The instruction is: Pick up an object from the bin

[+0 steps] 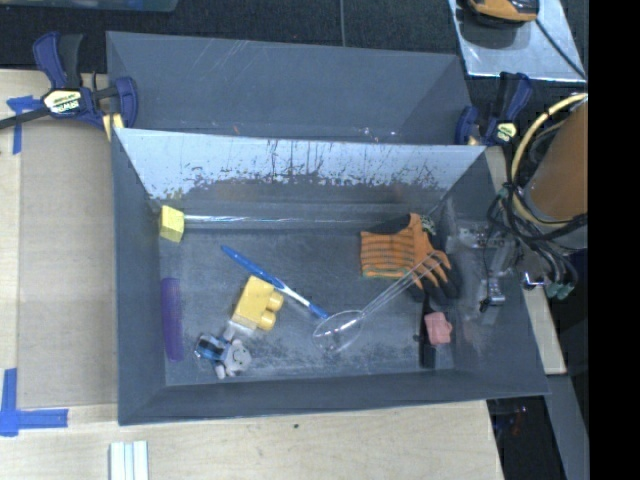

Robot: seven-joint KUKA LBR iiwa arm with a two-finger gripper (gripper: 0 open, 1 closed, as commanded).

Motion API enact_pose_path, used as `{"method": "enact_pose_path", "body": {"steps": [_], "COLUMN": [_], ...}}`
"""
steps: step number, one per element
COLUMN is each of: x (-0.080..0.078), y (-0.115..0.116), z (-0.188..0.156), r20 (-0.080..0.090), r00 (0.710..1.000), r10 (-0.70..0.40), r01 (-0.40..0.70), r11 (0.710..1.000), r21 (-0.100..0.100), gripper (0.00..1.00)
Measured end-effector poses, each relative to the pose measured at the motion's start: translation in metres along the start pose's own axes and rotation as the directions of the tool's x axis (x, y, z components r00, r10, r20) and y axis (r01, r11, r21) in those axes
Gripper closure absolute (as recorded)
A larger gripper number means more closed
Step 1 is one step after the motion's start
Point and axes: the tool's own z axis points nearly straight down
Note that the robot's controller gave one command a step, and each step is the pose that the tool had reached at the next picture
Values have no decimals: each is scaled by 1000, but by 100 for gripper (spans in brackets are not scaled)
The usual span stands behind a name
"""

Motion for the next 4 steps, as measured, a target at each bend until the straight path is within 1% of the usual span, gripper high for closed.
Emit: {"method": "enact_pose_path", "body": {"steps": [1, 2, 3, 4], "x": [-1, -48, -59, -49], "y": [0, 8, 12, 28], "z": [-1, 79, 105, 79], "r20": [4, 11, 9, 11], "r00": [1000, 991, 967, 962], "r10": [-2, 135, 254, 271], "r01": [2, -135, -254, -271], "r11": [1000, 991, 967, 962], "r21": [1, 0, -4, -2], "gripper": [0, 0, 0, 0]}}
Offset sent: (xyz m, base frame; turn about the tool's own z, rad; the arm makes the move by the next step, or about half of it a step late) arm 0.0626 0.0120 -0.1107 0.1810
